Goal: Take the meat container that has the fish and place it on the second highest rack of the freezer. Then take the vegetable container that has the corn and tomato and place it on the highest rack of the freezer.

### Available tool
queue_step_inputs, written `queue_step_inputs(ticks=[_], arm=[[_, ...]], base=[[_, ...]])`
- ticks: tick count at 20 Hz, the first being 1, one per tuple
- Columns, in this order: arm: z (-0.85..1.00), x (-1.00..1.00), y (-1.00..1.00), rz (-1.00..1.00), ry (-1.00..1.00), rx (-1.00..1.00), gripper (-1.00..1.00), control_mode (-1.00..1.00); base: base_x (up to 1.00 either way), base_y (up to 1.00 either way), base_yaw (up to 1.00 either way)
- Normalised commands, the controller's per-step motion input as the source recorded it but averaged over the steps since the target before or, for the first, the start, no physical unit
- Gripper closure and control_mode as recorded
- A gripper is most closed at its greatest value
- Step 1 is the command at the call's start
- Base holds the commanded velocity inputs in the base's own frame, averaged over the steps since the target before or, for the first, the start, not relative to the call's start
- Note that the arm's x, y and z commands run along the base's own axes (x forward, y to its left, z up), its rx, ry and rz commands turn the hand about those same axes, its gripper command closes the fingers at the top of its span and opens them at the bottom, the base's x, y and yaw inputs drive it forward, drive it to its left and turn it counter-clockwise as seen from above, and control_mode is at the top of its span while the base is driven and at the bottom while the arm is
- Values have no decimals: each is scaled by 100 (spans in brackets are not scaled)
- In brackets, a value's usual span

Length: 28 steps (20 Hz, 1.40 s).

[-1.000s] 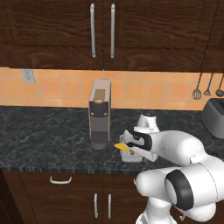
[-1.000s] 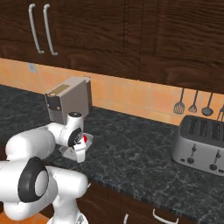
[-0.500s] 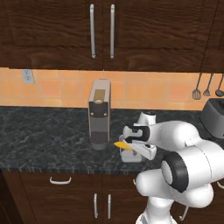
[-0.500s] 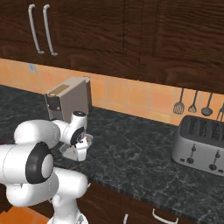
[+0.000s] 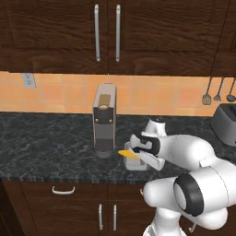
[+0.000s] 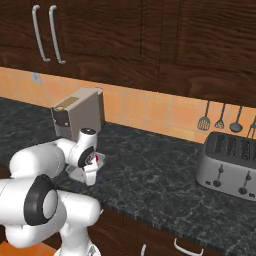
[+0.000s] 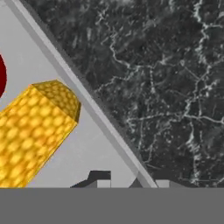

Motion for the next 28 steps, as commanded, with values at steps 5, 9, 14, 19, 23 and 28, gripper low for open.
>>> queue_step_inputs(ticks=[5, 9, 14, 19, 23, 28], arm=[[5, -35, 10, 0, 0, 0, 100, -100], [23, -32, 3, 0, -3, 0, 100, -100], [81, -60, 0, 0, -21, 0, 100, -100], [79, -72, 0, 0, -31, 0, 100, -100], [94, -83, -23, 0, -21, 2, 100, -100], [92, -69, -72, 0, 0, 8, 100, -100]], base=[[0, 0, 0], [0, 0, 0], [0, 0, 0], [0, 0, 0], [0, 0, 0], [0, 0, 0]])
